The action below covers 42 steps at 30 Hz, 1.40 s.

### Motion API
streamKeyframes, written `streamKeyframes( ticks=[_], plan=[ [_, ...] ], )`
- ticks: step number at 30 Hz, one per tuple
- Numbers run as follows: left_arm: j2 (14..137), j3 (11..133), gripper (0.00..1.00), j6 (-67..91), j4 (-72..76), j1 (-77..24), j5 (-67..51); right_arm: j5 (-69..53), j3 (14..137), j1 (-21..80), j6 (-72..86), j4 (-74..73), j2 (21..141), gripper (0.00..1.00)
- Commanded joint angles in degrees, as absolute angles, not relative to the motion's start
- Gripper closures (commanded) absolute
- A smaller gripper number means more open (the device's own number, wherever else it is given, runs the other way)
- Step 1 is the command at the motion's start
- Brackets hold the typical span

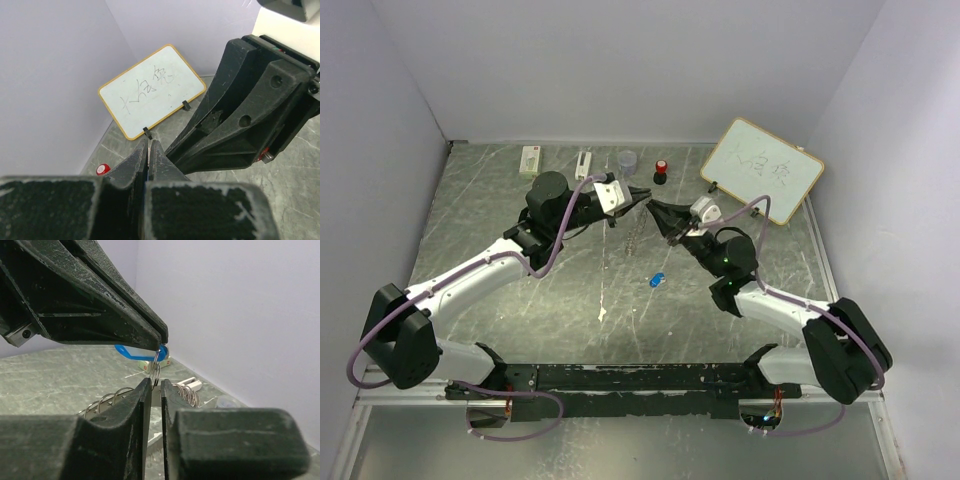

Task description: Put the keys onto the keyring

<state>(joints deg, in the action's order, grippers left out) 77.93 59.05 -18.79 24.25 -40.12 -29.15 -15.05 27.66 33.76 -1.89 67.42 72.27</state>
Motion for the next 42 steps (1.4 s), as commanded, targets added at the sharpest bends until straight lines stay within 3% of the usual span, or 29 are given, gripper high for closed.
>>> streamKeyframes(
  ticks=[1,5,9,17,28,37,42],
  plan=[
    [76.0,59.2,0.93,-18.6,27.7,-40.8,-29.3,-14.8,29.0,33.6,-1.0,70.9,73.0,0.89],
    [75.9,59.2,0.93,-18.7,27.5,-40.8,-29.3,-14.5,28.9,33.6,-0.9,71.1,73.0,1.0],
    [76.1,59.6,0.93,-19.3,26.5,-40.9,-29.2,-14.3,29.7,33.6,-1.6,68.3,71.9,1.0],
    [78.5,63.2,0.93,-23.0,17.6,-41.0,-30.3,-15.6,44.8,33.6,-7.6,34.9,69.1,1.0],
    [80.5,66.6,0.93,-24.7,13.1,-42.4,-30.4,-20.8,67.5,33.6,-12.1,1.2,78.2,1.0],
    [80.2,65.7,0.93,-24.3,13.6,-42.9,-27.6,-21.5,64.4,33.6,-12.1,3.5,77.0,1.0],
    [78.8,63.1,0.93,-20.9,16.5,-42.9,-17.3,-20.2,62.3,33.6,-11.8,5.0,75.1,1.0]
  ],
)
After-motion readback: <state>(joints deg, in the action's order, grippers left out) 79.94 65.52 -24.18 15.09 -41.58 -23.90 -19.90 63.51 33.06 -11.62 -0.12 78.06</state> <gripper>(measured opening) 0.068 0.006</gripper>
